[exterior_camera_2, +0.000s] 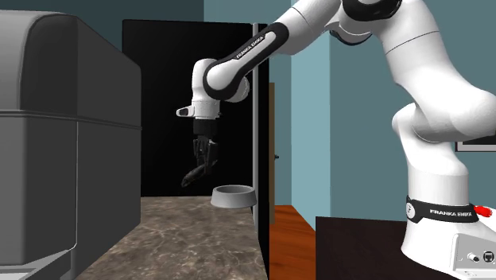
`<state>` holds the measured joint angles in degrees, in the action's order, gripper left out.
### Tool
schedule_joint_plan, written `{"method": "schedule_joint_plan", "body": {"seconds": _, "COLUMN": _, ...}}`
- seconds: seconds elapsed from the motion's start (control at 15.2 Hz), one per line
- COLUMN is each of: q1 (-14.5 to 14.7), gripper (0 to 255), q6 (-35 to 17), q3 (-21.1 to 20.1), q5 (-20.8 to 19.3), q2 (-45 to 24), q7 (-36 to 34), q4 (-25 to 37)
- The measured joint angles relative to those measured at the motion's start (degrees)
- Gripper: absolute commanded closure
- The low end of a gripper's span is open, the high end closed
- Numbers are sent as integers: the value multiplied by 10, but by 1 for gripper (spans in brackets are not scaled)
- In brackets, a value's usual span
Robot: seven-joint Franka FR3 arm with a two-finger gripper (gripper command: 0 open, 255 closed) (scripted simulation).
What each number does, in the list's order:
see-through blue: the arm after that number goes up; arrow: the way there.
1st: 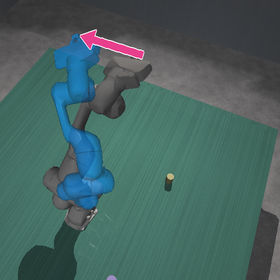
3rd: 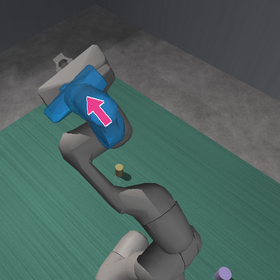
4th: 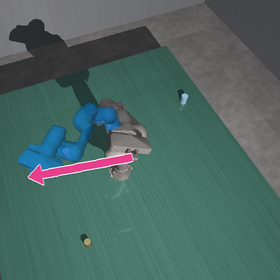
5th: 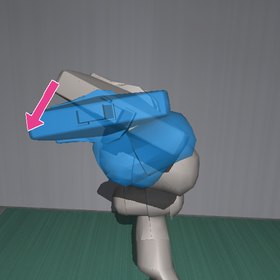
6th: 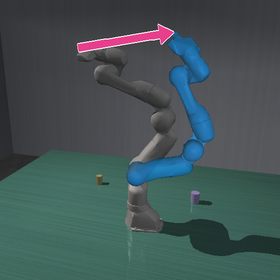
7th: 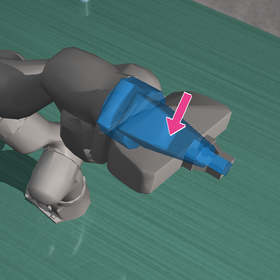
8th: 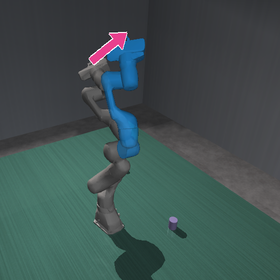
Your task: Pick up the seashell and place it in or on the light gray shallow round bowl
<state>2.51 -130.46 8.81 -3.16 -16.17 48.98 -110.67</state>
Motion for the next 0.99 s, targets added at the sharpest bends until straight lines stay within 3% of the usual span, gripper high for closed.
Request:
{"method": "schedule_joint_plan", "body": {"seconds": 0.73, "q1": -88, "gripper": 255, "q6": -32, "q3": 50, "q5": 14, "q2": 58, "q7": 147, "q4": -80}}
{"method": "schedule_joint_plan", "body": {"seconds": 0.99, "q1": -96, "gripper": 255, "q6": -58, "q3": 53, "q5": 20, "q2": 44, "q7": 161, "q4": -92}}
